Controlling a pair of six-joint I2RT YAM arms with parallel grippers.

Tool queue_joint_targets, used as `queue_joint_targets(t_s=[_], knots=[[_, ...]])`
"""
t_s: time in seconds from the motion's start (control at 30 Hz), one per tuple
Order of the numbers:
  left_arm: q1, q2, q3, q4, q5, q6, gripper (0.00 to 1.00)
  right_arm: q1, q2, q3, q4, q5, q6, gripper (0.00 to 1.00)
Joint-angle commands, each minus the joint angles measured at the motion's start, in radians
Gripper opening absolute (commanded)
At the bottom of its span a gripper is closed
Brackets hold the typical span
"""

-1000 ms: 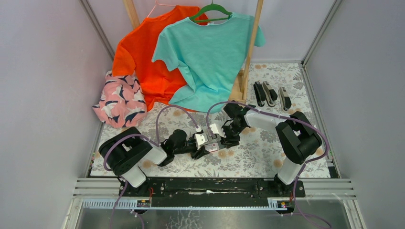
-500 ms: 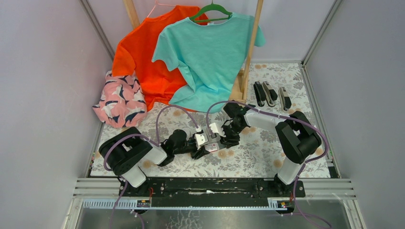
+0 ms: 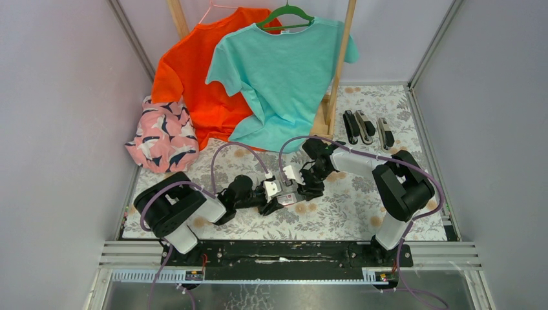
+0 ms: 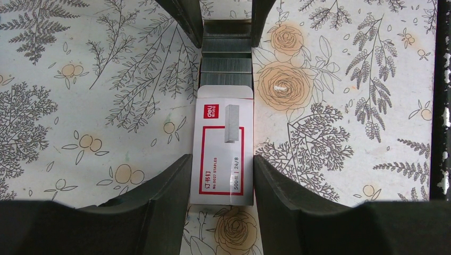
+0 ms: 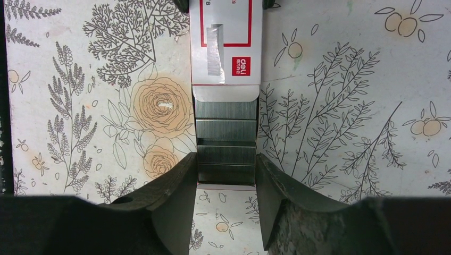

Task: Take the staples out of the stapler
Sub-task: Close the staple box at the center of the board.

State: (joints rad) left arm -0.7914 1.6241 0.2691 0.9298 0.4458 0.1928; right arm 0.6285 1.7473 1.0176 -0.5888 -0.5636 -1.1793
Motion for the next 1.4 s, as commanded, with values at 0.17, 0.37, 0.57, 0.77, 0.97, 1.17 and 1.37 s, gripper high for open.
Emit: queue_joint_targets(t_s=[0.17,0.37,0.57,0.77,0.97,1.17,1.37], knots=[[-0.004,0.033,0.011,-0.051,-0.004,0.01,0.52,0.024,0.006,0.009,-0.033,-0.055,-0.054,0.49],[-0.004,0.036,0.015,-0.056,0.0,0.011,0.52,0.03,0.008,0.009,-0.02,-0.043,-0.044,0.49],[-0.005,0.036,0.015,-0.058,-0.001,0.013,0.52,0.031,0.011,0.014,-0.007,-0.043,-0.015,0.48],[-0.004,0.034,0.015,-0.059,-0.005,0.014,0.52,0.03,0.013,0.015,0.003,-0.043,0.002,0.48],[-0.005,0.034,0.013,-0.059,-0.006,0.014,0.53,0.034,0.015,0.018,0.006,-0.041,0.015,0.48],[-0.004,0.031,0.012,-0.056,-0.01,0.014,0.53,0.035,0.018,0.017,0.01,-0.03,0.015,0.5],[-0.005,0.02,-0.002,-0.042,-0.022,0.009,0.56,0.032,0.003,0.024,0.016,-0.011,0.035,0.58]])
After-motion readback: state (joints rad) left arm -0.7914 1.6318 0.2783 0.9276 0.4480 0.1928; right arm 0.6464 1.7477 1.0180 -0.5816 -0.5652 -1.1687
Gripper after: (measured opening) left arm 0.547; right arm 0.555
